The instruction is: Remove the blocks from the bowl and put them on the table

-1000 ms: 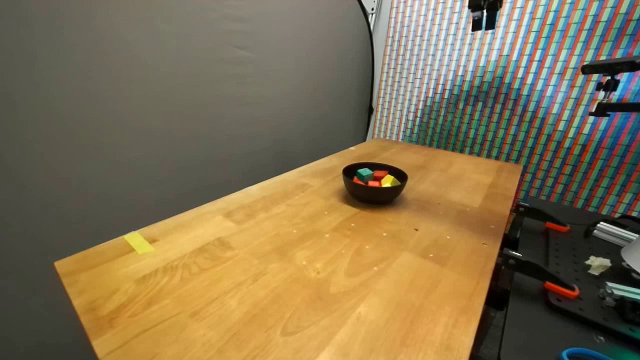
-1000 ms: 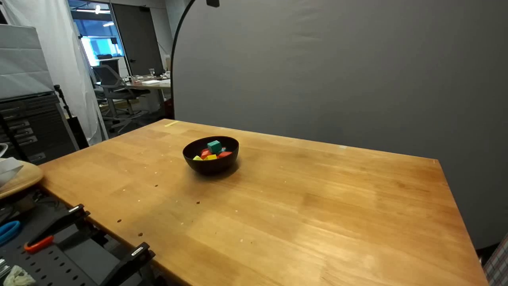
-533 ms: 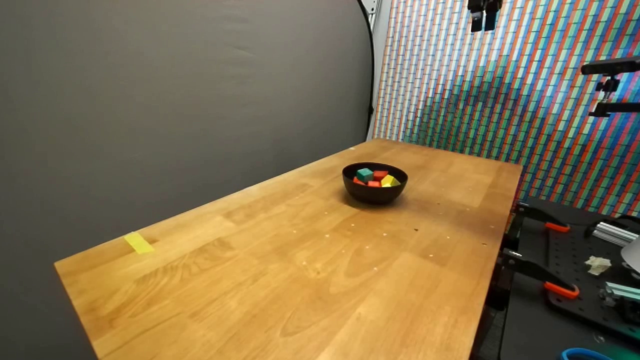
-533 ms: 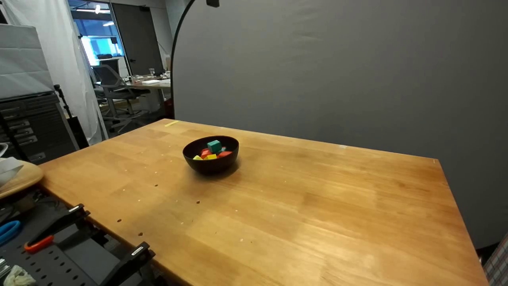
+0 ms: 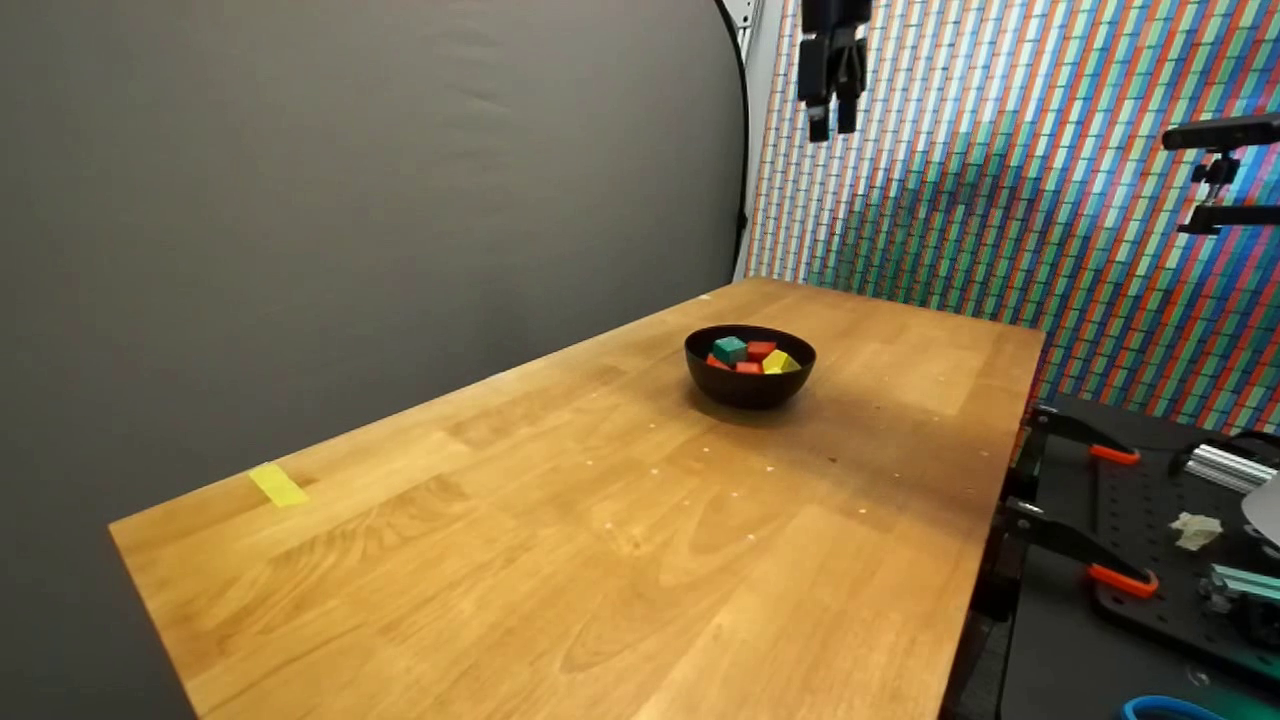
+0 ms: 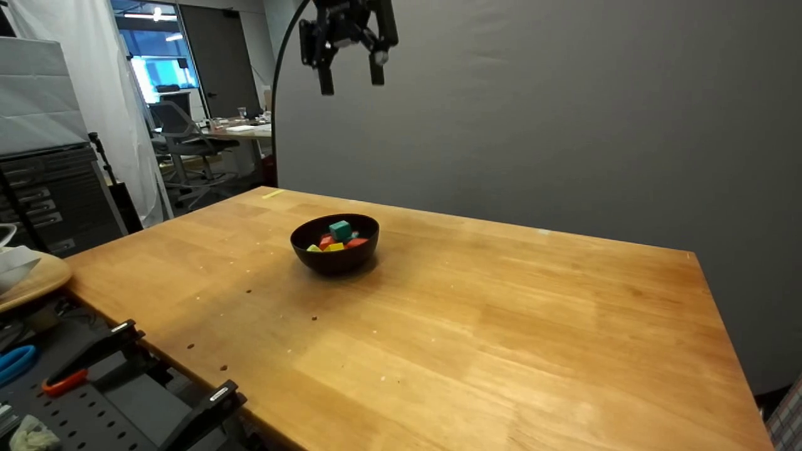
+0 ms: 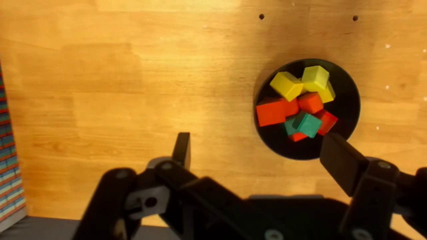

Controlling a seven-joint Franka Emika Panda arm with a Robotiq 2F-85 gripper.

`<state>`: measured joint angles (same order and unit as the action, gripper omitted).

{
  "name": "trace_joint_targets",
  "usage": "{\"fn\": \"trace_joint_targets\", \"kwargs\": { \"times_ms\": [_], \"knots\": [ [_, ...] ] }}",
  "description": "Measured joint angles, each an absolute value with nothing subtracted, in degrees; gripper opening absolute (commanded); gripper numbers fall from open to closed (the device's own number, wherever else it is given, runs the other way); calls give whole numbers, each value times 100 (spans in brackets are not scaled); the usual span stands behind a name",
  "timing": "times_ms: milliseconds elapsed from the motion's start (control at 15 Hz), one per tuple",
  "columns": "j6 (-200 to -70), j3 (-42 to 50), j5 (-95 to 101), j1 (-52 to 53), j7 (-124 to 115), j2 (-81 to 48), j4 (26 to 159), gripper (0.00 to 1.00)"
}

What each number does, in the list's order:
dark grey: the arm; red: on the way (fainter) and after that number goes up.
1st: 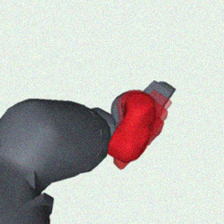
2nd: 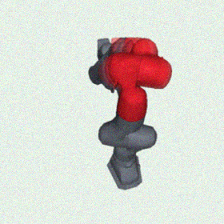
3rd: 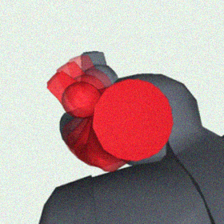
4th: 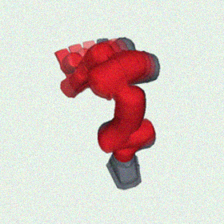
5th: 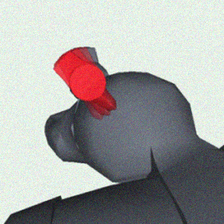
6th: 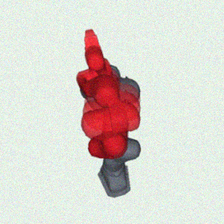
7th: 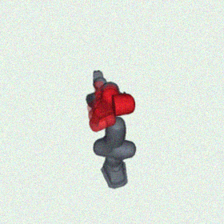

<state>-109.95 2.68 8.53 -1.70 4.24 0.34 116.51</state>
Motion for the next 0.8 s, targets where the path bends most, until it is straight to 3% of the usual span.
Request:
{"fn": "trace_joint_targets", "kwargs": {
  "times_ms": [800],
  "knots": [
    [-11156, 96, -330, -78, -401, -1365, 11284, 100]
  ]
}}
